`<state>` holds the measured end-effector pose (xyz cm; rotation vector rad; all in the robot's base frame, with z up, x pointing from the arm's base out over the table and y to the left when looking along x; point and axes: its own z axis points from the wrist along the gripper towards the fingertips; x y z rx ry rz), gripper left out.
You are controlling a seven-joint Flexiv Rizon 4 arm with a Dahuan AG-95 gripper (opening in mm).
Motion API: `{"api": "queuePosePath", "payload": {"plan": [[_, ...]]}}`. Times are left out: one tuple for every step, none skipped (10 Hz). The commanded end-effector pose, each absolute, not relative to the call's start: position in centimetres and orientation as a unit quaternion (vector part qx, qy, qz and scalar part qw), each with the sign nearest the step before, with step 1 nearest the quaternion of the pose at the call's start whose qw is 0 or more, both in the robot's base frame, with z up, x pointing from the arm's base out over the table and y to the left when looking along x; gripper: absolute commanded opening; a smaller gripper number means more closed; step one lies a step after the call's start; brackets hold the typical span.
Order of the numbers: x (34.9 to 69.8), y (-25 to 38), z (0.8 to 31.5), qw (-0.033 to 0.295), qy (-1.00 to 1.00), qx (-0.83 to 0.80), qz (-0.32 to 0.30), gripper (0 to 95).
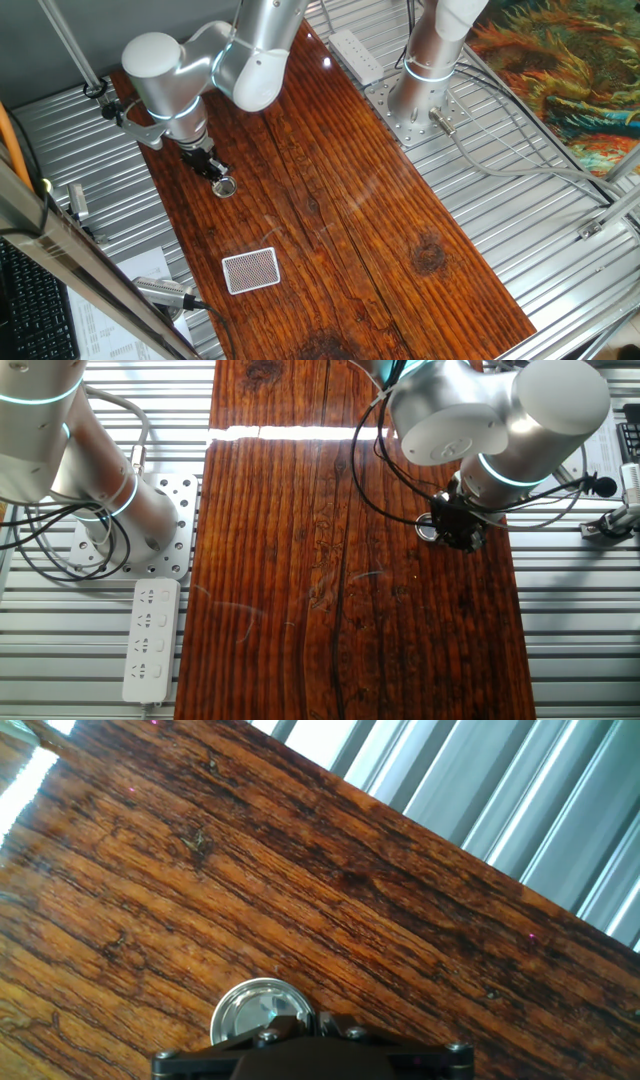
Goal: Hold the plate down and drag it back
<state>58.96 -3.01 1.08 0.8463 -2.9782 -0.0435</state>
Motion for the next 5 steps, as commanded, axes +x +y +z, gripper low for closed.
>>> {"api": "queuePosePath", "payload": {"plan": [[59.07,-3.16,1.04,0.02,-0.962,0.272,-0.022,0.0],[59.07,-3.17,1.0,0.019,-0.962,0.271,-0.024,0.0],[59.07,-3.2,0.98,0.019,-0.962,0.271,-0.023,0.0],[59.07,-3.34,1.02,0.019,-0.962,0.273,-0.023,0.0],[59.07,-3.56,1.09,0.02,-0.961,0.275,-0.023,0.0]]}}
